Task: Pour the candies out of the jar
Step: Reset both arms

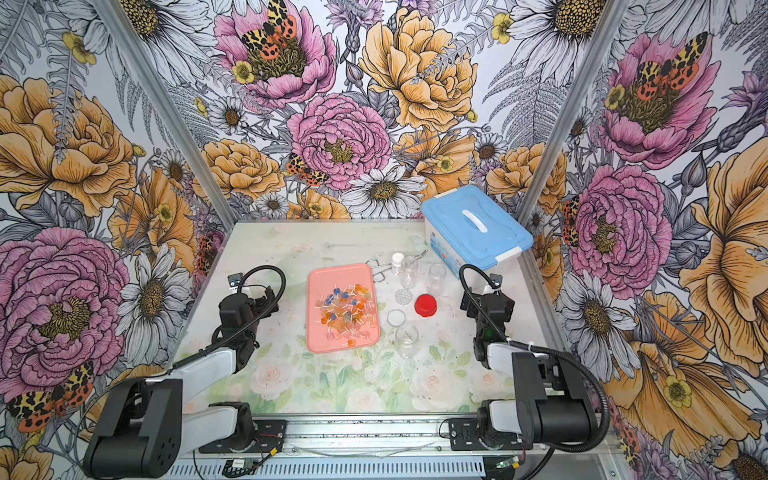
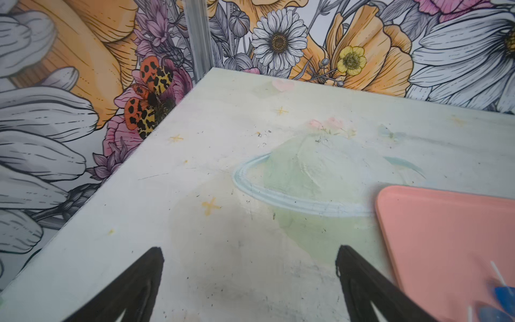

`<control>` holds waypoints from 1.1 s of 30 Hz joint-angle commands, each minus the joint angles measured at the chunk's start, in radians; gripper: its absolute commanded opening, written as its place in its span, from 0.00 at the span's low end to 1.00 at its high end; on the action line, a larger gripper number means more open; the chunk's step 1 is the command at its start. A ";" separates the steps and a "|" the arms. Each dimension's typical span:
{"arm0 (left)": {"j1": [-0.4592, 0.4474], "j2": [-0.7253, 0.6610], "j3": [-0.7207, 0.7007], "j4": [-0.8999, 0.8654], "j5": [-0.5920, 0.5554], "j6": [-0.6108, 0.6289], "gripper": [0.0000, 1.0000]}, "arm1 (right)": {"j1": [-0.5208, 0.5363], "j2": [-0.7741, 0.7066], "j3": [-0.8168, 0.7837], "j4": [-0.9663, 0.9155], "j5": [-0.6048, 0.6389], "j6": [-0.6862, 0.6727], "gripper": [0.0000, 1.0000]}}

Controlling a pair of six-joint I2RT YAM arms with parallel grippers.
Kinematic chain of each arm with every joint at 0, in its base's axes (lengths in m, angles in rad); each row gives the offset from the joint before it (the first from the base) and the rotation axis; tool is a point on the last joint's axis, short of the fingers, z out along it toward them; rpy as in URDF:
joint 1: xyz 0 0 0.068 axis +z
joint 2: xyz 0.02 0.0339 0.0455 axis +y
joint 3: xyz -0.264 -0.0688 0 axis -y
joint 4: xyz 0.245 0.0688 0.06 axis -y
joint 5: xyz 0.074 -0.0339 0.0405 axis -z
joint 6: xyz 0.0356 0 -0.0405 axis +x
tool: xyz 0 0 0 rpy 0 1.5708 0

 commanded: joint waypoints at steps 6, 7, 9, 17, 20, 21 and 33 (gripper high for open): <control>0.037 0.309 -0.024 0.580 0.269 0.077 0.99 | -0.020 0.156 0.029 0.296 -0.070 -0.038 0.99; 0.040 0.273 -0.006 0.485 0.260 0.071 0.99 | -0.021 0.138 0.038 0.250 -0.056 -0.030 1.00; 0.041 0.285 0.005 0.495 0.267 0.069 0.99 | -0.010 0.150 0.050 0.248 -0.010 -0.030 0.99; 0.070 0.290 0.059 0.396 0.276 0.038 0.99 | 0.020 0.149 0.053 0.234 0.077 -0.039 0.99; 0.069 0.291 0.058 0.398 0.276 0.037 0.99 | 0.023 0.149 0.064 0.215 0.054 -0.050 0.99; 0.068 0.291 0.057 0.400 0.276 0.038 0.99 | 0.023 0.147 0.064 0.212 0.053 -0.049 1.00; 0.068 0.291 0.058 0.398 0.275 0.038 0.99 | 0.025 0.149 0.065 0.214 0.054 -0.051 0.99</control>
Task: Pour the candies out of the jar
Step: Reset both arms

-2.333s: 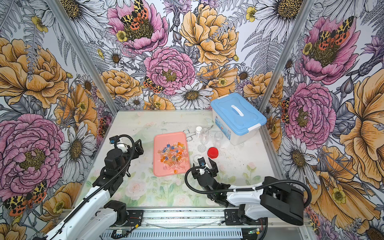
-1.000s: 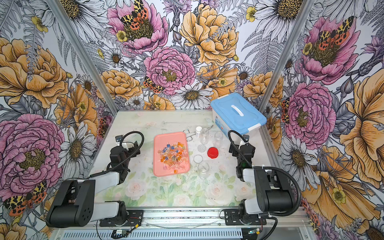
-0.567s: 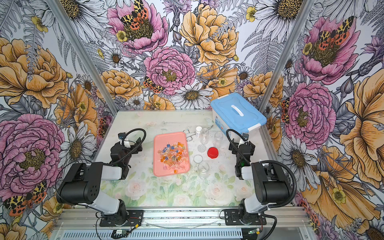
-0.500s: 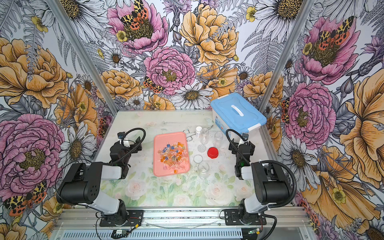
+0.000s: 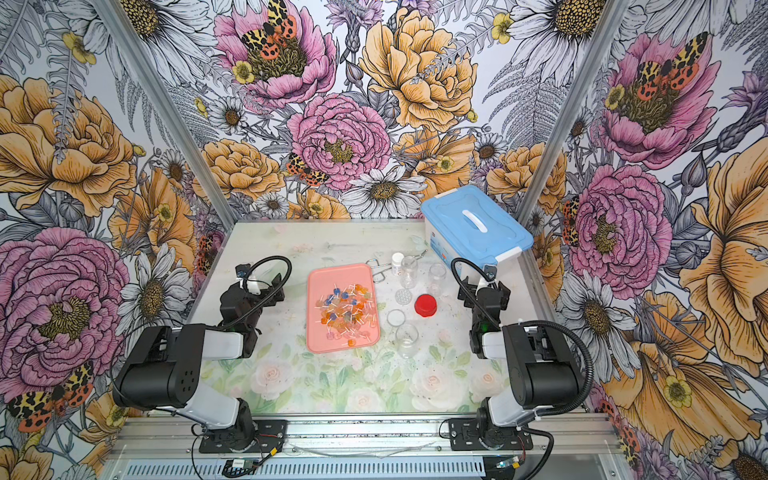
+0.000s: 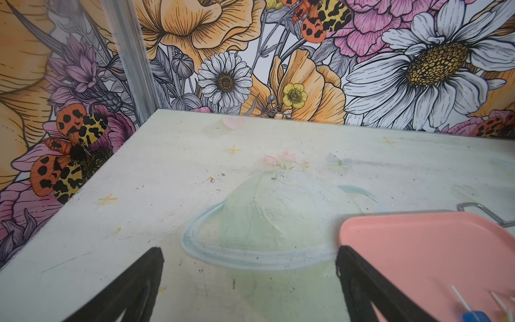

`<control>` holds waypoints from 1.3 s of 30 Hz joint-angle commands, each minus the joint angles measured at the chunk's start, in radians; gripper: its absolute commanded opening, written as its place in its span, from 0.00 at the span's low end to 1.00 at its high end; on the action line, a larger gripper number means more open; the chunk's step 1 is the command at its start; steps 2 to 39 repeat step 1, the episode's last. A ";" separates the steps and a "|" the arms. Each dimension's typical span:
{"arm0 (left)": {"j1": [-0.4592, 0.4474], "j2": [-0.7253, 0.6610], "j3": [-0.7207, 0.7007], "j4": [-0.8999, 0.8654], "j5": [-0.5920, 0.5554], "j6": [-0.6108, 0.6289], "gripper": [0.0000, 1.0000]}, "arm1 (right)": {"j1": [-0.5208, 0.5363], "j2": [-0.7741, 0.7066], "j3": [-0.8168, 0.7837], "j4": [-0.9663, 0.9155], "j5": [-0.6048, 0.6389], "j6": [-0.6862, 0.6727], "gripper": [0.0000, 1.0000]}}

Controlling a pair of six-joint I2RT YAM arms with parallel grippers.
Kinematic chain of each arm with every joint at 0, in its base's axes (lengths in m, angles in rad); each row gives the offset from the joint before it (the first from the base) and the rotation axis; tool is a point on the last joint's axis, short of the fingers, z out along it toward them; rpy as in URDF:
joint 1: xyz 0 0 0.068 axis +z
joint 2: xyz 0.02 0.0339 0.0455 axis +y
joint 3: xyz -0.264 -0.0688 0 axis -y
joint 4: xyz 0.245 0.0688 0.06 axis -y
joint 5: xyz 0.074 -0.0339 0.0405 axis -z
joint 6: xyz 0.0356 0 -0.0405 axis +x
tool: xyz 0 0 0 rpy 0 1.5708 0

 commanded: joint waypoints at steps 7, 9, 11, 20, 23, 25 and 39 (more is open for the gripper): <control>0.006 0.001 0.011 0.007 0.026 -0.012 0.99 | 0.007 0.004 0.017 0.020 0.007 -0.008 0.99; 0.006 0.001 0.011 0.007 0.026 -0.012 0.99 | 0.007 0.004 0.017 0.020 0.007 -0.008 0.99; 0.006 0.001 0.011 0.007 0.026 -0.012 0.99 | 0.007 0.004 0.017 0.020 0.007 -0.008 0.99; 0.006 0.001 0.011 0.007 0.026 -0.012 0.99 | 0.007 0.004 0.017 0.020 0.007 -0.008 0.99; 0.006 0.001 0.011 0.007 0.026 -0.012 0.99 | 0.007 0.004 0.017 0.020 0.007 -0.008 0.99; 0.006 0.001 0.011 0.007 0.026 -0.012 0.99 | 0.007 0.004 0.017 0.020 0.007 -0.008 0.99; 0.006 0.001 0.011 0.007 0.026 -0.012 0.99 | 0.007 0.004 0.017 0.020 0.007 -0.008 0.99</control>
